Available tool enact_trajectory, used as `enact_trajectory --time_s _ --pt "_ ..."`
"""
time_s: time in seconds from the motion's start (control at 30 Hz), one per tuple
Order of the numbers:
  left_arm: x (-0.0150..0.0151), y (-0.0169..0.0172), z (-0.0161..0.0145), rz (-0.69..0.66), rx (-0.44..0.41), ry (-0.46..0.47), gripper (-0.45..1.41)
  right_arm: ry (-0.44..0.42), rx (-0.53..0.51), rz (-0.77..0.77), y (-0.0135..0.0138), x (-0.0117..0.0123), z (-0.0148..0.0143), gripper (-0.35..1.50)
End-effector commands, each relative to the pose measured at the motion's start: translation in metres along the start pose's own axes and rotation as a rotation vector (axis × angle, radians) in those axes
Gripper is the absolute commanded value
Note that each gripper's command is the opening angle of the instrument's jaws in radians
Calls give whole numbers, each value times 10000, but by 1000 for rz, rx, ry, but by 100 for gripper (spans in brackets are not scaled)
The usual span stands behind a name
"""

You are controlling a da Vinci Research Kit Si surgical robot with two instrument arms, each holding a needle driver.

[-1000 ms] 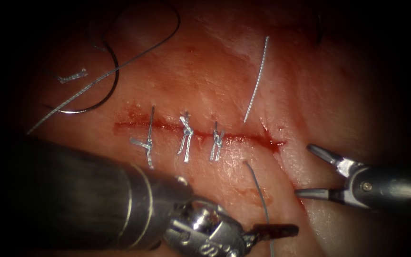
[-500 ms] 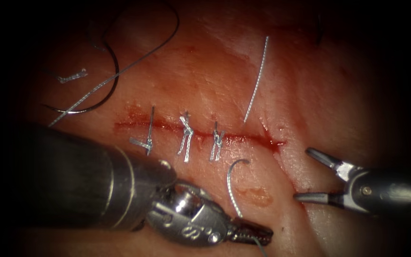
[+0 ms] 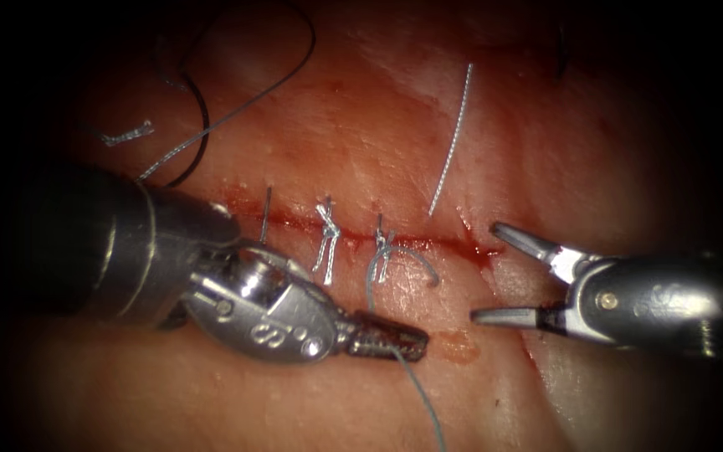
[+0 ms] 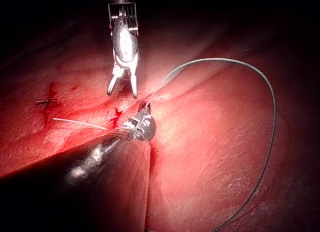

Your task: Wound Closure

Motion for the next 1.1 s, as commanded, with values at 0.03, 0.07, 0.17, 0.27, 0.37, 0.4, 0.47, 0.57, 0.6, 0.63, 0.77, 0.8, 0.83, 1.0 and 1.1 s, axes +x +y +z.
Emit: enact_trajectory --time_s 0.03,0.07,0.17,0.27,0.37,0.4,0.47,0.57,0.6,0.63,0.77,0.8,0.83,1.0,1.1 --pt "-2 -3 5 8 1 5 -45 24 35 -19 -1 4 21 121" --pt "-1 -7 3 10 3 8 -45 30 45 -28 0 5 25 121" --pt "0 -13 0 22 3 11 -45 37 57 -56 0 8 33 118" --pt "-3 -17 -1 26 3 12 -45 39 57 -85 0 11 40 116" --pt "-6 -15 2 34 -1 17 -45 46 49 -102 2 15 43 113" --pt "-7 -14 3 35 -3 18 -45 50 45 -99 2 17 44 113" --pt "-10 -13 5 37 -4 20 -45 60 37 -108 3 21 47 111" --pt "-9 -14 4 36 -6 23 -45 72 22 -109 -1 22 59 108" --pt "-8 -15 3 36 -8 25 -45 79 26 -116 -2 21 62 108" --pt "-8 -15 3 35 -10 28 -45 90 33 -124 -3 19 66 108" --pt "-7 -13 2 42 -16 36 -45 154 46 -154 -1 20 73 98" --pt "-6 -13 2 42 -16 36 -45 168 52 -162 0 21 74 94" --pt "-6 -13 1 42 -20 41 -45 185 60 -176 3 22 74 93" --pt "-1 -12 -1 41 -26 50 -45 245 79 -237 16 10 77 72" --pt "0 -11 -1 41 -28 52 -45 257 97 -286 18 9 75 -5"
